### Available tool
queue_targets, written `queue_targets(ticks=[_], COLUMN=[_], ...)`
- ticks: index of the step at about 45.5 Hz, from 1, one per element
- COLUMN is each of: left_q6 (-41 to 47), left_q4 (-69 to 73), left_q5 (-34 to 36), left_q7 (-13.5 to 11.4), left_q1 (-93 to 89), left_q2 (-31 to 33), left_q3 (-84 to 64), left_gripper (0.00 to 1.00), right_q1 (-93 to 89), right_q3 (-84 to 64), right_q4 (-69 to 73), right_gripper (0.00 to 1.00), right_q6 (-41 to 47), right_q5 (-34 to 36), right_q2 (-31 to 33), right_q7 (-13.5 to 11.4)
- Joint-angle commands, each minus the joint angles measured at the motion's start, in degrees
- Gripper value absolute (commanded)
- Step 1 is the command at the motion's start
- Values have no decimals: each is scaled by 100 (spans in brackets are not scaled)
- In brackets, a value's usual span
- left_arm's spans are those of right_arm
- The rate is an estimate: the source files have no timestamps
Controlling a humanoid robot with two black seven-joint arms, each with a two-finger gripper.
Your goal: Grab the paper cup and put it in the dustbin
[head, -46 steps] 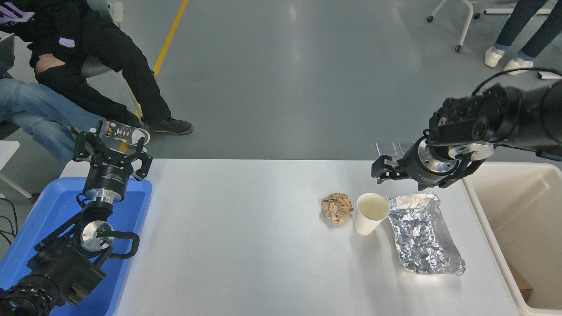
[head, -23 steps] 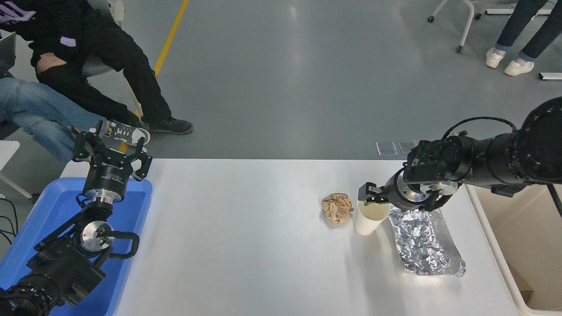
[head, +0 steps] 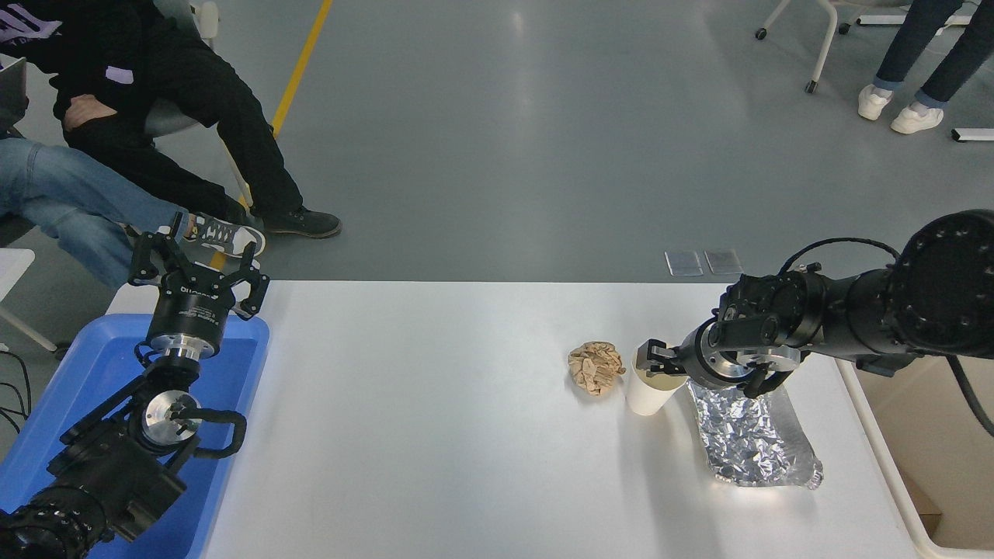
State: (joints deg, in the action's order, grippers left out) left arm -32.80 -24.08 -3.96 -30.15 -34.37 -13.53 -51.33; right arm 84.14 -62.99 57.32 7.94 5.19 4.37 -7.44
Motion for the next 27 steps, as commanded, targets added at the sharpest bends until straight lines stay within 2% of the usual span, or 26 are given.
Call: queue_targets(ticks=[1, 8, 12, 15, 27], left_q6=[2, 2, 2, 2, 2], left_q4=[0, 0, 0, 0, 0], left_q5=[0, 0, 0, 0, 0], left_q7=[0, 0, 0, 0, 0], left_q1=[0, 0, 0, 0, 0], left_q2=[0, 0, 0, 0, 0], left_q3=[0, 0, 0, 0, 0], left_gripper=[99, 99, 99, 99, 99], right_q1=[-55, -20, -3, -3, -3], right_q3=[33, 103, 120, 121, 121], right_q4=[-37, -11, 25, 42, 60], right_gripper=[37, 17, 12, 3, 0], right_q6=[-21, -12, -3, 15, 41], right_q5=[78, 245, 289, 289, 289], right_q2=[20, 29, 29, 46, 99], right_q7=[-3, -3, -3, -3, -3])
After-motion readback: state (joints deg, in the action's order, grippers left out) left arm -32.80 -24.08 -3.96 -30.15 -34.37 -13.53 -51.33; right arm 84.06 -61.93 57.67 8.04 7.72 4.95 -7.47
